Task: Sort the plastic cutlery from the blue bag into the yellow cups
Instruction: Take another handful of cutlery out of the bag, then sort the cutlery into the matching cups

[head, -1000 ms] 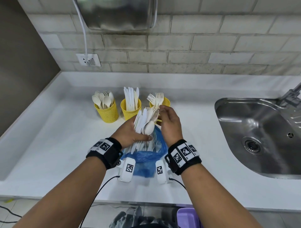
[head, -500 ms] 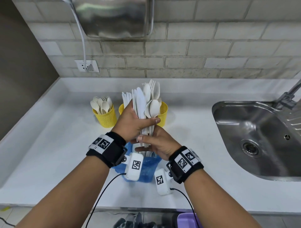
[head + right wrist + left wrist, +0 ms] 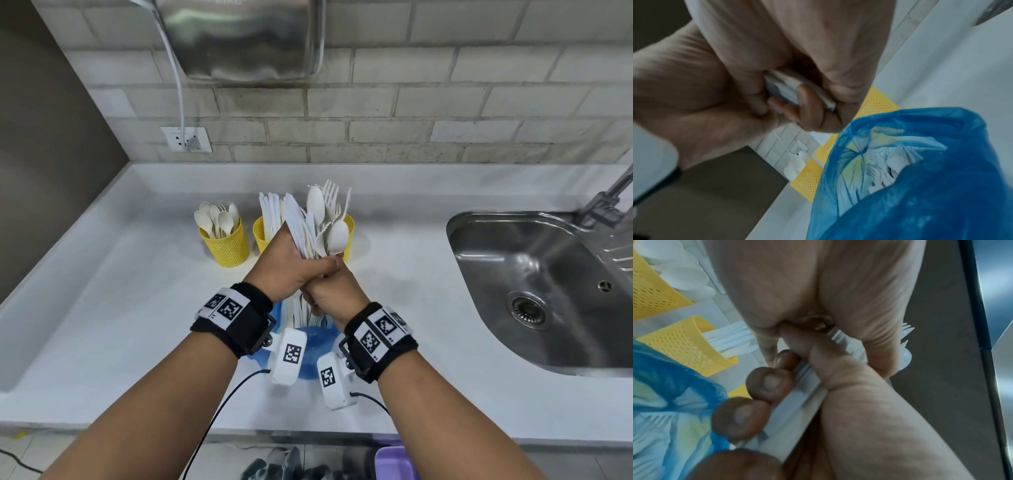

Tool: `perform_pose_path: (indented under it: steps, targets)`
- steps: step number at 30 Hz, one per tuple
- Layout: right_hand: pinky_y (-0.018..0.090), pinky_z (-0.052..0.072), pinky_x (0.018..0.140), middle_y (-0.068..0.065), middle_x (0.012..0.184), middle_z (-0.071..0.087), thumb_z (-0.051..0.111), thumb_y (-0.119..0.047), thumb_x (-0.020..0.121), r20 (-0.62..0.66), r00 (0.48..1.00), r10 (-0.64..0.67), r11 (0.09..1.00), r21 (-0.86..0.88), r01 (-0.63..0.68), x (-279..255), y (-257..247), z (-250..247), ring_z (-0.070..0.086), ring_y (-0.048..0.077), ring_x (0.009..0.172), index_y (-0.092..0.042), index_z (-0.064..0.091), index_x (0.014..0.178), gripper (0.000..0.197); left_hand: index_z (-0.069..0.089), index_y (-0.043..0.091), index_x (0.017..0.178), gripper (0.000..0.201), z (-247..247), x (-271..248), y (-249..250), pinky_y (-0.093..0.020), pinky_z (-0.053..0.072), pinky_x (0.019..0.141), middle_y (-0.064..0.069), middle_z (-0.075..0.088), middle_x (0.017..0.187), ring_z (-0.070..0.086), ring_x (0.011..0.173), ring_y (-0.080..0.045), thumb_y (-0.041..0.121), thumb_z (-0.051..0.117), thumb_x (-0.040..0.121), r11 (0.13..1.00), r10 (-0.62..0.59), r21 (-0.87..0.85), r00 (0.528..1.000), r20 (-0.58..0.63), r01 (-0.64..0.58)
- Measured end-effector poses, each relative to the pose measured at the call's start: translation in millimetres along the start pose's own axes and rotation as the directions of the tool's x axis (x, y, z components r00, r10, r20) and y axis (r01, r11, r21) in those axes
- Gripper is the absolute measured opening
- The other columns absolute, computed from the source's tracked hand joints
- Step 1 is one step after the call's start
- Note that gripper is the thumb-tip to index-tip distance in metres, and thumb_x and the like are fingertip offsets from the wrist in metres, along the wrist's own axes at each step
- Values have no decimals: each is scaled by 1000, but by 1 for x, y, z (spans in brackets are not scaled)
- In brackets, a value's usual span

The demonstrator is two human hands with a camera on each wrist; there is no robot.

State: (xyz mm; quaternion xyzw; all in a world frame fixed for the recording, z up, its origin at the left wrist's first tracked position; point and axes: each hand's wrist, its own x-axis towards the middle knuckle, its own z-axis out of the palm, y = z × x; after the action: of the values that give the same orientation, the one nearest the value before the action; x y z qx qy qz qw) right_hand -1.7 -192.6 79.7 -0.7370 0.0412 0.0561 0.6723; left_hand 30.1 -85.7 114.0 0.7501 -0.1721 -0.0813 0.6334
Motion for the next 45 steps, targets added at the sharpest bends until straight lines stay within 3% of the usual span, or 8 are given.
perform_pose_path:
  steps: [6,9,14,19,25,28,33,45]
  targets:
    - [41,54,70,-10,70,66,49,-22,81,-224,972,-69,982,-189,27,5,4,3,61,23,69,-20,68,82,19,43,20,137,86,10,-6,-3,-32,59,93,-3,74,117,72,107,-15,10,94,69,996,-41,-83,991,-126,30]
    - [34,54,82,-2,99,67,59,-17,93,-187,981,-45,961,-276,-8,0,5,4,68,25,98,-16,65,117,24,62,16,127,58,14,-5,-5,-41,58,98,2,76,112,72,107,-14,14,89,76,1000,-7,-28,981,-193,1]
    - [31,51,65,3,94,69,67,-15,75,63,997,54,993,98,-60,-6,9,1,64,17,81,-16,63,109,34,71,10,107,25,6,-6,1,-35,57,87,5,77,92,73,91,-14,0,78,85,995,-5,-96,980,-201,-15]
    - [43,58,91,29,114,58,48,-15,73,382,869,313,683,545,-486,-9,5,-16,64,43,100,-4,57,117,46,69,1,110,23,-3,-8,8,-31,56,88,-2,77,97,74,95,-17,6,77,89,988,12,-151,980,-198,-43]
    - [60,33,117,21,137,62,28,-14,90,427,895,131,445,781,-438,-9,-14,-19,54,39,132,-6,71,122,54,77,27,92,28,5,-14,7,-34,55,92,1,76,94,72,96,-17,0,77,88,978,16,-204,984,-175,-52]
    - [58,34,117,13,130,69,31,-19,96,412,902,126,464,779,-421,-12,-18,-19,61,33,123,-18,82,103,52,77,31,95,35,4,-14,5,-36,56,95,-2,76,97,72,99,-18,-4,76,87,974,15,-220,986,-166,-52]
    - [52,48,106,4,126,72,40,-37,104,370,903,216,530,733,-427,-14,-28,-7,67,24,119,-20,67,125,39,60,5,131,51,9,-11,-1,-29,57,95,-9,76,116,72,110,-19,-4,78,85,974,-26,-226,977,-214,-23]
    - [38,53,76,14,99,65,49,-27,104,123,934,335,828,434,-354,-4,-13,-10,63,33,89,-6,64,113,28,71,24,104,21,-12,-19,-1,-29,58,80,1,74,84,71,81,-17,4,68,97,986,50,-146,975,-217,-83]
